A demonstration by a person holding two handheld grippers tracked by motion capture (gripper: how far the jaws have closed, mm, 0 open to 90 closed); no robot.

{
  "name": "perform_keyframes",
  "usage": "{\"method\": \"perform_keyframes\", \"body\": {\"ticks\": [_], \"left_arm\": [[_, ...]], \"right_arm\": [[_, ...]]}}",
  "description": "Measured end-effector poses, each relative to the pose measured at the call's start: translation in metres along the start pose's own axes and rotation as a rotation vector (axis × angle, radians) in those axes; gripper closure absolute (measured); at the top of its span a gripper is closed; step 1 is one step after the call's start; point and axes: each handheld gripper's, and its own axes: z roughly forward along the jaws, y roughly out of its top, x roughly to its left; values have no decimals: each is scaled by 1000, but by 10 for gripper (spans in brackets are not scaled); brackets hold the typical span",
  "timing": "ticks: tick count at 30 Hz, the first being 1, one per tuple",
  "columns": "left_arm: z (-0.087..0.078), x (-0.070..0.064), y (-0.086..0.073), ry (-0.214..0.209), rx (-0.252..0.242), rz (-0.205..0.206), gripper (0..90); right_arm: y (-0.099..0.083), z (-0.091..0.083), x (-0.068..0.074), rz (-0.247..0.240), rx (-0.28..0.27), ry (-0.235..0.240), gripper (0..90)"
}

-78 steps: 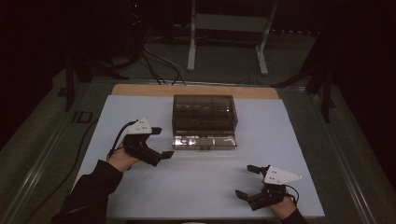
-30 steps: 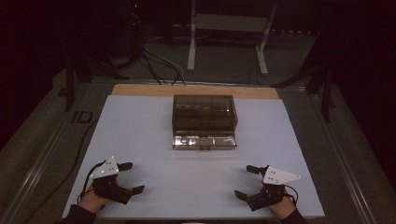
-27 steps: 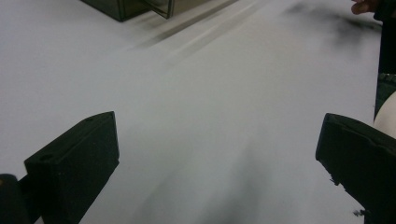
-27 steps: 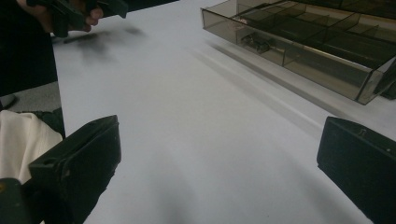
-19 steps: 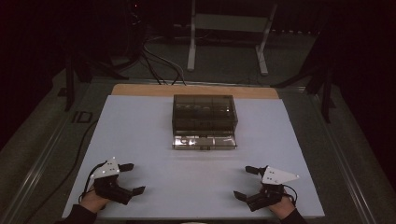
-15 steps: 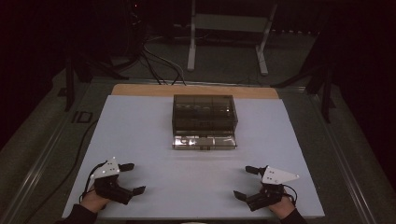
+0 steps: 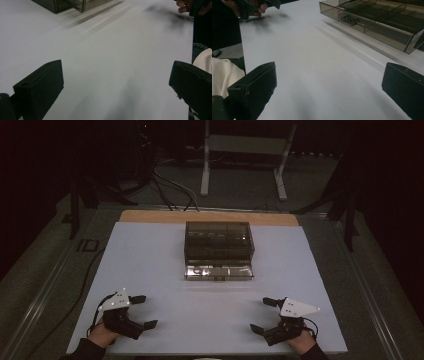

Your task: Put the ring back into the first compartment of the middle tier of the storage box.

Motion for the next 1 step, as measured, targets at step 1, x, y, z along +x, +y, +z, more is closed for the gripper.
{"method": "perform_keyframes", "body": {"ticks": [1], "left_arm": [[0, 0, 0, -3, -1, -1, 10]], "right_arm": [[0, 0, 0, -1, 0, -2, 0]]}}
